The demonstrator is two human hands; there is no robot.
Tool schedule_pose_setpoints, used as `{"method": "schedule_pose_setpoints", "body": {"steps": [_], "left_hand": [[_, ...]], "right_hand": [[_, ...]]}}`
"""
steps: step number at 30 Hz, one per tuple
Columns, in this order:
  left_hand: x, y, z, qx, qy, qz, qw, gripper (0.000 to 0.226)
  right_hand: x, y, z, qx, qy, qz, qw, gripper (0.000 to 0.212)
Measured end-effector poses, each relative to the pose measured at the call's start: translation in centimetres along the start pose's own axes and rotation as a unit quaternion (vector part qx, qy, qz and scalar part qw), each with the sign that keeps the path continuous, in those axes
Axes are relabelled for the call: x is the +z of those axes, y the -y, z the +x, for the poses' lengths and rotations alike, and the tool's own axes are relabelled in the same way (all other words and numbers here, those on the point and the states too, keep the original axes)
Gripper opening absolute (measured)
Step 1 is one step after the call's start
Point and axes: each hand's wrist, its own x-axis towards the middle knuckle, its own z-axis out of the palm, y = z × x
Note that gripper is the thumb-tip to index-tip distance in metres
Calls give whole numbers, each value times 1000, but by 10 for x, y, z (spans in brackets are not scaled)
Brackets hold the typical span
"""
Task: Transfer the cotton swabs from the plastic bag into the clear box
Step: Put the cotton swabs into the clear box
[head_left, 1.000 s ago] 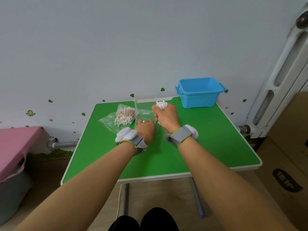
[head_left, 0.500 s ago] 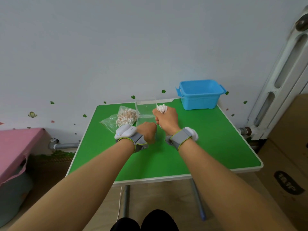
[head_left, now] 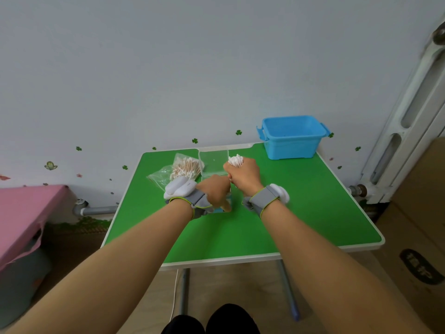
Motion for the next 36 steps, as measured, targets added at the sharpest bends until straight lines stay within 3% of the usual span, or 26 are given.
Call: {"method": "schedule_pose_setpoints", "body": {"steps": [4,11,26,32,36], "left_hand": [[-9,5,-1,17,21,-38,999,31],[-33,12,-14,54,51,-103,992,28],[-6,40,-27,18,-153,-322,934,20],[8,43,-30,-10,-209,-410,888,29],[9,38,-27,-16,-228,-484,844,32]], "right_hand": [[-2,1,1,-5,9,-18,1000,17],[-4,3,-2,3,20,-22,1000,19],[-2,7,-5,8,12,-27,1000,23],[-6,7,-11,4,8,17,1000,27],[-8,8,-20,5,-49,77,996,18]]}}
